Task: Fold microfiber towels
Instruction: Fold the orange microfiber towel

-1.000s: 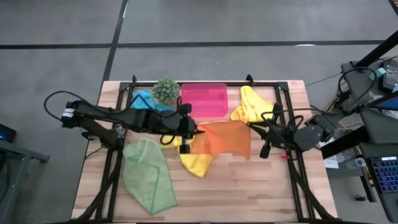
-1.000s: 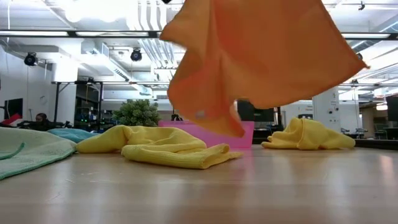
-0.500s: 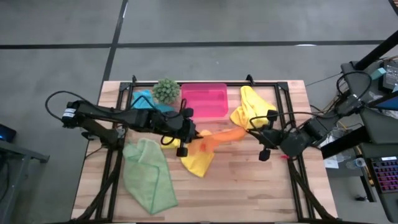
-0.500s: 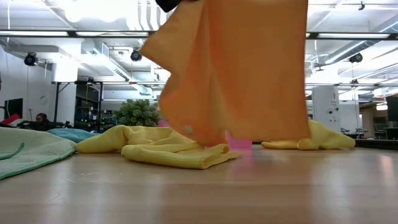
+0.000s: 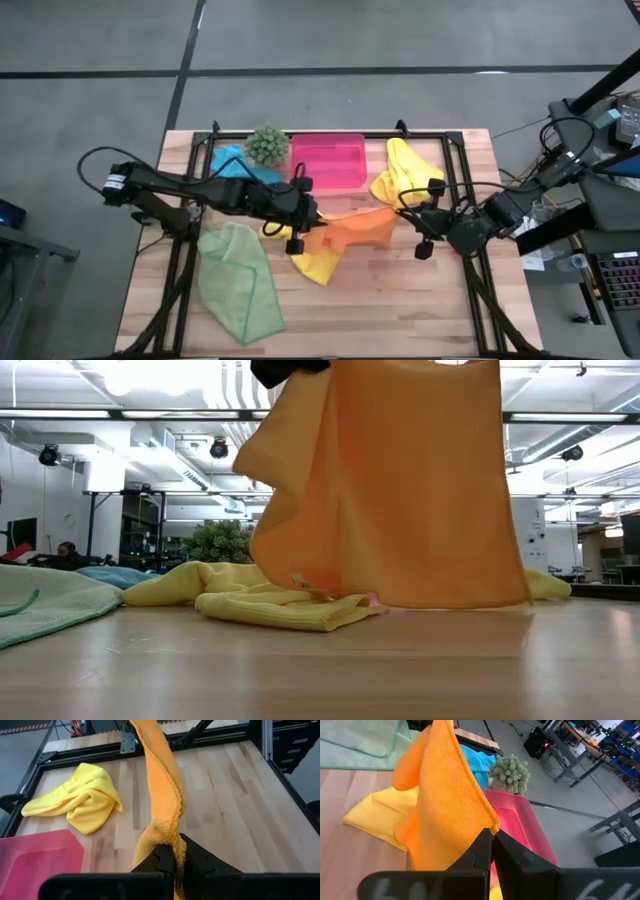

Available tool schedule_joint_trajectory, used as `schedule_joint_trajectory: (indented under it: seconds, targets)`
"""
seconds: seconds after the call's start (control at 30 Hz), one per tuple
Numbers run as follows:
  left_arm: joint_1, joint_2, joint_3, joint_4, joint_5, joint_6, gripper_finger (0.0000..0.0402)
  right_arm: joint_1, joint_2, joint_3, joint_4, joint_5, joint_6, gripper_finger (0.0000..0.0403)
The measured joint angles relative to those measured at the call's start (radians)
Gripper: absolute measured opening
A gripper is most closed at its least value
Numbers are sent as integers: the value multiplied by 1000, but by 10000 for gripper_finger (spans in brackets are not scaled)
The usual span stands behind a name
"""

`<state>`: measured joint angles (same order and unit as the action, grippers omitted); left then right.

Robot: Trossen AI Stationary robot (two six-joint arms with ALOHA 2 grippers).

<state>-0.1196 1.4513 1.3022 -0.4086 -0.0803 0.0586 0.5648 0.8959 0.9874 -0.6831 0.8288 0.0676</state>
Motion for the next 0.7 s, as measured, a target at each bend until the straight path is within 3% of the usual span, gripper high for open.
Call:
schedule_joint_trajectory:
  seconds: [0.7]
  targets:
    - [2,8,0,17,-3,27,0,0,2,0,0,-3,10,8]
